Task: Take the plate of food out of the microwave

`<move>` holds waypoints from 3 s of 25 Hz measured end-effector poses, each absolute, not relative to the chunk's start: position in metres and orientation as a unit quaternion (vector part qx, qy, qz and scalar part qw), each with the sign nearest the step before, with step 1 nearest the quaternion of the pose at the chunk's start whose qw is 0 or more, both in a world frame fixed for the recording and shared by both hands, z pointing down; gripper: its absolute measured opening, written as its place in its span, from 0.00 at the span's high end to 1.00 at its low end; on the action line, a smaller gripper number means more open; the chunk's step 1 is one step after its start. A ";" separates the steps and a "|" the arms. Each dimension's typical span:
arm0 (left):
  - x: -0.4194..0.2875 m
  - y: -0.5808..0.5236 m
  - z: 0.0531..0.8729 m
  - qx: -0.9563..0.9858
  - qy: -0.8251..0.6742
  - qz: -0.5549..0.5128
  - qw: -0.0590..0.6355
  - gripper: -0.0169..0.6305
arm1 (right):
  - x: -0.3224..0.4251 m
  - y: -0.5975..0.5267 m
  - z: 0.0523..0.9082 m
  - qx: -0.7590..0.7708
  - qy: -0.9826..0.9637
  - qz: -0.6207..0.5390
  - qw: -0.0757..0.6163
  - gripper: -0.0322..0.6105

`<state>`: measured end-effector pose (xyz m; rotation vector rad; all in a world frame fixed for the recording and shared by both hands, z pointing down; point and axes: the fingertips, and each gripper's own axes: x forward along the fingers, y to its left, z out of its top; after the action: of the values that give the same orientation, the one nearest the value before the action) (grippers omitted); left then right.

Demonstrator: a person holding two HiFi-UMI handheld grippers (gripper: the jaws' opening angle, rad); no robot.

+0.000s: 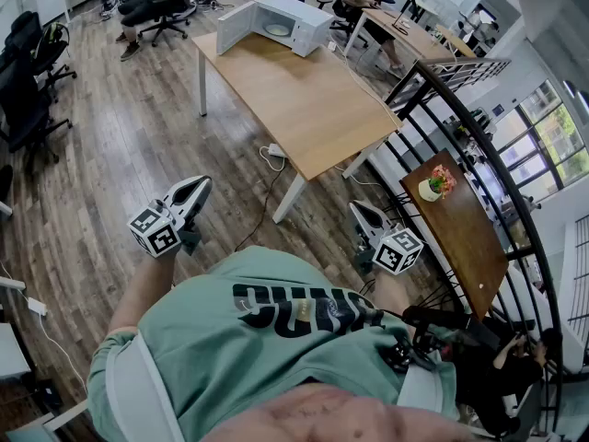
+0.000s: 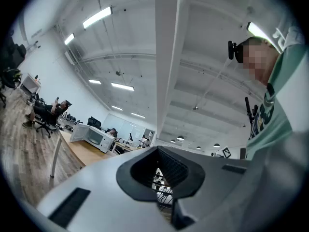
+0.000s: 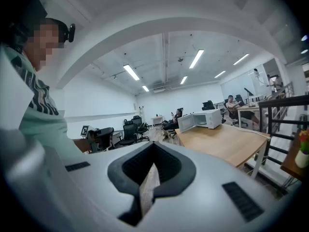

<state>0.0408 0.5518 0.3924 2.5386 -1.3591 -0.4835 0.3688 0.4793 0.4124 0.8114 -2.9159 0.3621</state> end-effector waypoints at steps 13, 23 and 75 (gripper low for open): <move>0.000 0.573 0.390 0.861 -0.468 -0.172 0.104 0.97 | 0.323 0.489 0.402 0.247 -0.962 0.108 0.052 0.94; -0.050 0.596 0.390 0.856 -0.477 -0.167 0.106 0.97 | 0.268 0.506 0.404 0.238 -0.962 0.119 0.057 0.94; -0.009 0.323 0.384 0.823 -0.550 -0.048 0.131 0.97 | 0.219 0.182 0.450 0.075 -0.976 0.205 0.000 0.94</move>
<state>-0.0089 0.3227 0.3836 2.3909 -1.5965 -0.1398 0.2188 0.1817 0.4497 0.2350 -3.0665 0.6457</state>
